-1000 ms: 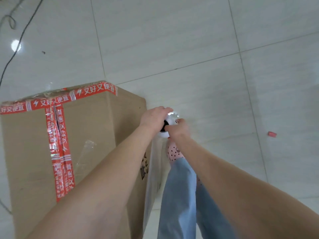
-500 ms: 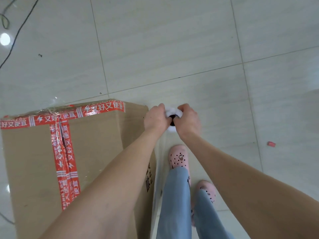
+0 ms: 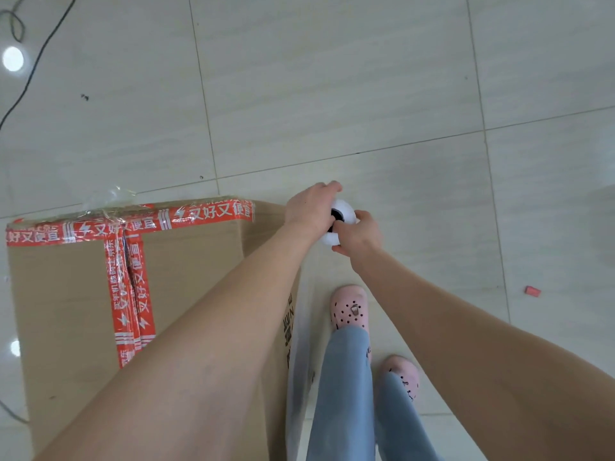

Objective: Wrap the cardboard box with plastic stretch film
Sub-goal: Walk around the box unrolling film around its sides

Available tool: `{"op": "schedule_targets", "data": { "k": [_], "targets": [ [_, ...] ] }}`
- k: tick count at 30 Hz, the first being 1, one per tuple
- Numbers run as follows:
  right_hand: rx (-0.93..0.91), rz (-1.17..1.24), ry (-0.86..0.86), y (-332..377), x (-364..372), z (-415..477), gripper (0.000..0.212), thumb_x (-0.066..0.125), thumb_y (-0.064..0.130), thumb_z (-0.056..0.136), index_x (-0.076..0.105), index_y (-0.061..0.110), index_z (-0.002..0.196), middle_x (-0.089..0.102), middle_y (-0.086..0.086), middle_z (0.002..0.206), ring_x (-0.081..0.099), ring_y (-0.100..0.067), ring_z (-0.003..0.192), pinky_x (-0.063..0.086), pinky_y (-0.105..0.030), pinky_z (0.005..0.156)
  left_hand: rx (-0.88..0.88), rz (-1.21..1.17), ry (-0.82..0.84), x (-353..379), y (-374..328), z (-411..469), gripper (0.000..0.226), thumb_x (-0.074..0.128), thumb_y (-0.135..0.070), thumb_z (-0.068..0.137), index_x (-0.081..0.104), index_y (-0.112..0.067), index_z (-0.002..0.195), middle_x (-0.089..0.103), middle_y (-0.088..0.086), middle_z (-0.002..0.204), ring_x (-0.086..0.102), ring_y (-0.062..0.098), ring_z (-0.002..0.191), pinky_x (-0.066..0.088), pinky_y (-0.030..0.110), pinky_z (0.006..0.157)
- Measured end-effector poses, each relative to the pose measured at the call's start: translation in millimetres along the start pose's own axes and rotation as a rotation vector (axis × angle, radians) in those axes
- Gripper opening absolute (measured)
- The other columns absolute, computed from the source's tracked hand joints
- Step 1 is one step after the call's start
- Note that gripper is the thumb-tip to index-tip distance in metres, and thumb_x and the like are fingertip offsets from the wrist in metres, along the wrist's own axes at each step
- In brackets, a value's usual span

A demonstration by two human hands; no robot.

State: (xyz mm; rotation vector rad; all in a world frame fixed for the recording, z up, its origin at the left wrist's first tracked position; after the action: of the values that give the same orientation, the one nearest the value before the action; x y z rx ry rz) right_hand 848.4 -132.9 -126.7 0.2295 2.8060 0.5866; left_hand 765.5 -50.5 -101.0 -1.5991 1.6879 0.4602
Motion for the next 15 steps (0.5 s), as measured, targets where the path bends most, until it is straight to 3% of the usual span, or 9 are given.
{"op": "schedule_targets", "data": {
  "k": [2, 5, 7, 12, 15],
  "targets": [
    [-0.013, -0.026, -0.023, 6, 0, 2, 0.042, 0.062, 0.017, 0.081, 0.052, 0.018, 0.121, 0.053, 0.005, 0.081, 0.064, -0.020, 0.069, 0.058, -0.043, 0.076, 0.076, 0.078, 0.027, -4, -6, 7, 0.046, 0.054, -0.014, 0.081, 0.053, -0.030, 0.124, 0.058, -0.003, 0.114, 0.055, 0.022, 0.106, 0.037, 0.027, 0.072],
    [-0.067, -0.121, -0.060, 17, -2, 6, 0.019, 0.063, 0.021, 0.078, 0.050, 0.024, 0.092, 0.057, 0.004, 0.076, 0.069, -0.027, 0.075, 0.058, -0.042, 0.073, 0.059, 0.141, 0.038, -14, -6, 17, 0.032, 0.050, -0.008, 0.072, 0.065, -0.025, 0.096, 0.055, -0.002, 0.081, 0.052, 0.024, 0.079, 0.033, 0.025, 0.059],
    [-0.103, -0.210, -0.076, 27, -3, 9, 0.017, 0.063, 0.024, 0.076, 0.048, 0.026, 0.085, 0.062, 0.002, 0.077, 0.068, -0.025, 0.074, 0.057, -0.038, 0.068, 0.042, 0.125, 0.007, -20, -1, 22, 0.031, 0.049, -0.008, 0.075, 0.065, -0.020, 0.098, 0.057, 0.000, 0.085, 0.051, 0.025, 0.077, 0.036, 0.027, 0.060],
    [-0.185, -0.434, -0.133, 61, 1, 15, 0.019, 0.061, 0.029, 0.074, 0.050, 0.027, 0.089, 0.053, 0.010, 0.070, 0.059, -0.020, 0.075, 0.045, -0.029, 0.062, -0.080, -0.046, -0.078, -33, 26, 35, 0.018, 0.052, -0.013, 0.078, 0.061, -0.017, 0.093, 0.061, 0.003, 0.094, 0.056, 0.025, 0.081, 0.037, 0.028, 0.060],
    [-0.253, -0.471, -0.159, 75, 9, 14, 0.035, 0.058, 0.030, 0.075, 0.054, 0.026, 0.110, 0.059, 0.007, 0.089, 0.059, -0.020, 0.085, 0.044, -0.030, 0.067, -0.174, -0.149, -0.120, -38, 45, 39, 0.012, 0.054, -0.019, 0.076, 0.058, -0.019, 0.087, 0.059, 0.000, 0.087, 0.053, 0.023, 0.076, 0.034, 0.026, 0.057]
  ]
}}
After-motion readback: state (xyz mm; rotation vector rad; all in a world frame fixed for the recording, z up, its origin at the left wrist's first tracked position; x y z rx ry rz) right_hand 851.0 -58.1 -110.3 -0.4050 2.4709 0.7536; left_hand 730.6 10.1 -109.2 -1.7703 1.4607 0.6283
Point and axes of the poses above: each hand's wrist, its own z-axis towards the middle knuckle, its own x-axis out of the palm, y = z × x, the point moved 6 cm from there along z, towards the middle knuckle
